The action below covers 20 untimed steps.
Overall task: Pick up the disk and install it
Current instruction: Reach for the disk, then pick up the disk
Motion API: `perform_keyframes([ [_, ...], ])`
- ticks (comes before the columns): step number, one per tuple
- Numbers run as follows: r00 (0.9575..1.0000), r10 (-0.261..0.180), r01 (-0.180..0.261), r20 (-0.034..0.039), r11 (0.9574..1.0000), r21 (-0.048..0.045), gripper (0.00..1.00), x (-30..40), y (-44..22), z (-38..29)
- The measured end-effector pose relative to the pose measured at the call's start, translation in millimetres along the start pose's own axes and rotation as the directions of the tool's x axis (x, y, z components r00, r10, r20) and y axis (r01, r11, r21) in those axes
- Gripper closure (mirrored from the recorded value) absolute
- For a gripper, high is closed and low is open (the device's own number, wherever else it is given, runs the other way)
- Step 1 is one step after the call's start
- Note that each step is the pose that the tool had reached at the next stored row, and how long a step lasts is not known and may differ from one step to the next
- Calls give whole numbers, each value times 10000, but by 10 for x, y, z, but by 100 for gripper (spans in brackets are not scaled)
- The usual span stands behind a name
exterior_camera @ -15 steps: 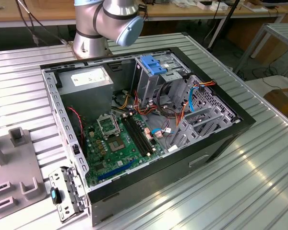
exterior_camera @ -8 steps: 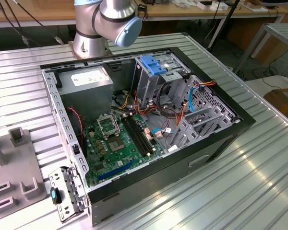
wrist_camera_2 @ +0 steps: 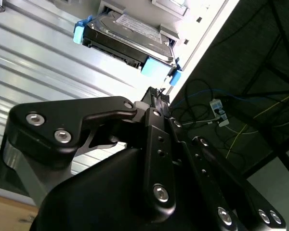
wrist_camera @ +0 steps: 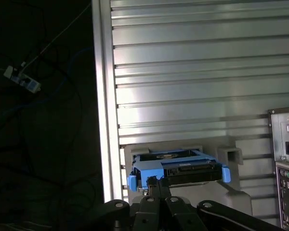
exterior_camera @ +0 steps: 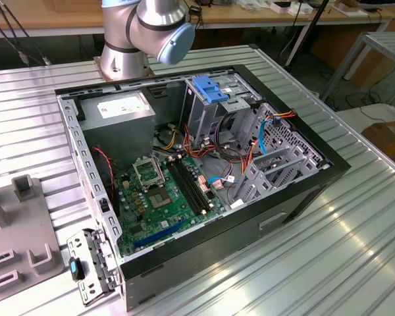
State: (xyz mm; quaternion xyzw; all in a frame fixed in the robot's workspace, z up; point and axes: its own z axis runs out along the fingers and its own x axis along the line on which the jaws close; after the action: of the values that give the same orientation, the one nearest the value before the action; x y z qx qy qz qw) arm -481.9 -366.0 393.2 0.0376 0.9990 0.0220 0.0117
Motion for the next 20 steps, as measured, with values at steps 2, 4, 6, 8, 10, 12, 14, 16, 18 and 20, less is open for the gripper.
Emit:
perform_keyframes([
  [2, 10000, 1, -1, 0, 10000, -1, 89, 0, 0, 0],
  [4, 10000, 0, 0, 0, 10000, -2, 89, 0, 0, 0],
  [6, 10000, 0, 0, 0, 10000, -3, 89, 0, 0, 0],
  [8, 10000, 1, -1, -1, 10000, -4, 89, 0, 0, 0],
  [10, 10000, -42, 42, -2, 10000, -5, 89, 0, 0, 0],
  [12, 9997, -255, 255, -13, 9997, -10, 89, 0, 0, -1],
  [14, 9982, -603, 603, -26, 9982, -19, 89, 0, 0, 0],
  [16, 9940, -1096, 1096, -48, 9940, -31, 89, 0, 0, 0],
  [18, 9887, -1497, 1497, -65, 9887, -42, 89, 0, 0, 0],
  [20, 9819, -1892, 1891, -81, 9819, -54, 89, 0, 0, 0],
])
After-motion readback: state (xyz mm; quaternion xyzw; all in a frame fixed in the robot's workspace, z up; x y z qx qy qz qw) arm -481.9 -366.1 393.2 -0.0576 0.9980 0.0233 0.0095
